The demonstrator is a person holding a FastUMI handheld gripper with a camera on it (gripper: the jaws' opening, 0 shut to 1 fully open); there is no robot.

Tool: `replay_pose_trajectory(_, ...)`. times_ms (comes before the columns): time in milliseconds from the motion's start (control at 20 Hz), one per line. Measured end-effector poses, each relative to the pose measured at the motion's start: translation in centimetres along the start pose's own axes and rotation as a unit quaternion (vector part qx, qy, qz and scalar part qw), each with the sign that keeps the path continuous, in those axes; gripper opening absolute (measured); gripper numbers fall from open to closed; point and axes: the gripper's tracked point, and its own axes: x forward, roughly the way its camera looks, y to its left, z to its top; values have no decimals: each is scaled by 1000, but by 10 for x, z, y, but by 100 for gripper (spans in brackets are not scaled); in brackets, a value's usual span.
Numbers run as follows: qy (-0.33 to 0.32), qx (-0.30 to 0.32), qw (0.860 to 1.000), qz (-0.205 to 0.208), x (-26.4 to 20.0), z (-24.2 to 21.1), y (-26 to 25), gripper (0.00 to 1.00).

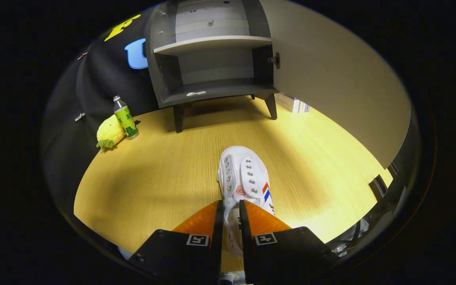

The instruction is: Open the shoe cabinet door, grab the shoes and put them into the shoe cabinet, then close the shoe cabinet door.

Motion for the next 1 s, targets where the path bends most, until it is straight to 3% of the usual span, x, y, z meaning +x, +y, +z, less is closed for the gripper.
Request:
replay_pose_trajectory(400, 20, 11, 1000, 4, 26, -12, 6, 24)
replay_pose_trajectory(1000, -12, -6, 1000, -4, 47, 3, 6, 22)
